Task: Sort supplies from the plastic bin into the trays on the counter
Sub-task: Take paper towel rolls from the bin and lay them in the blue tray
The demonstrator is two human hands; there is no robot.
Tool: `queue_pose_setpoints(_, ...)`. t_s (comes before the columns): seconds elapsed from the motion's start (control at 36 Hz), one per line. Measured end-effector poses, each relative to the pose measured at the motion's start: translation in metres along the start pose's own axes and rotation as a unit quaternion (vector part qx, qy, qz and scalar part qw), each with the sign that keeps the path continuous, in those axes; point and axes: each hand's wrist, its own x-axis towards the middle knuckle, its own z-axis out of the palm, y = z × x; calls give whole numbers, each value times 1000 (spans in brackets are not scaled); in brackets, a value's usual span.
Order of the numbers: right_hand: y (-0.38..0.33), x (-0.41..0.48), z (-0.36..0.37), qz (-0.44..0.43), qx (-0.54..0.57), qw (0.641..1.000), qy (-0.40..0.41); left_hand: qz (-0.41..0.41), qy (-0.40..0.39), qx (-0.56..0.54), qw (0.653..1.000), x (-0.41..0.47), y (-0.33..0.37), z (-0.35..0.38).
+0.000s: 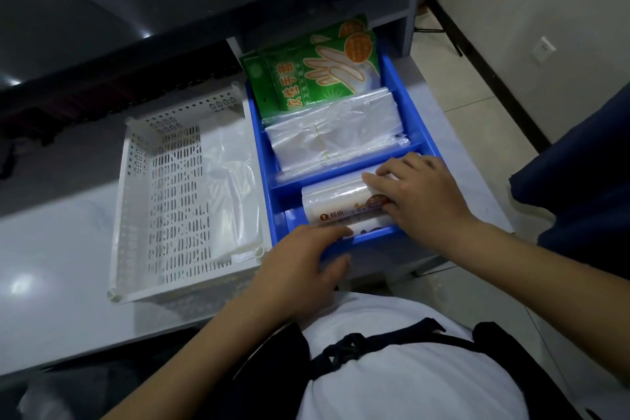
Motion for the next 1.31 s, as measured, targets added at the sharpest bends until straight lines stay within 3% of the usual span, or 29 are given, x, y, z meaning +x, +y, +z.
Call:
queue_pose_setpoints(0.11,1,-2,2,-9,0,1000,10,-55,125,-138,981,2,-6,-11)
queue_pose_setpoints(0.25,7,0,1,-27,-6,1000,-5,-68,33,-37,996,13,-13,-9)
queue_pose_setpoints(0.42,8,-4,2,-9,20,1000,1,-76,3,19,997,12,-10,5)
queue_pose_setpoints(0.58,6,-7,9,26,87,996,10,-81,7,-1,997,13,-13,5)
queue_pose_setpoints(0.75,0,-2,-14,60,125,987,-80,-52,-20,-28,998,8,-17,-7)
queue_pose_setpoints(0.86,-20,6,-40,73,101,985,-123,-33,47,-38,998,-15,-28,-38)
queue_pose_setpoints(1.0,-93,8,-65,42,122,988,-86,-72,104,-54,991,-87,-70,-75)
queue_pose_setpoints(1.14,-229,-4,-60,-29,207,977,-41,-139,185,-115,966,-200,-123,-85)
queue_pose_setpoints(1.22,-313,-20,-27,-80,237,966,-62,-202,234,-142,940,-272,-157,-66)
queue_pose_setpoints(1.31,-383,-40,20,-117,232,957,-131,-279,262,-151,912,-342,-193,-33)
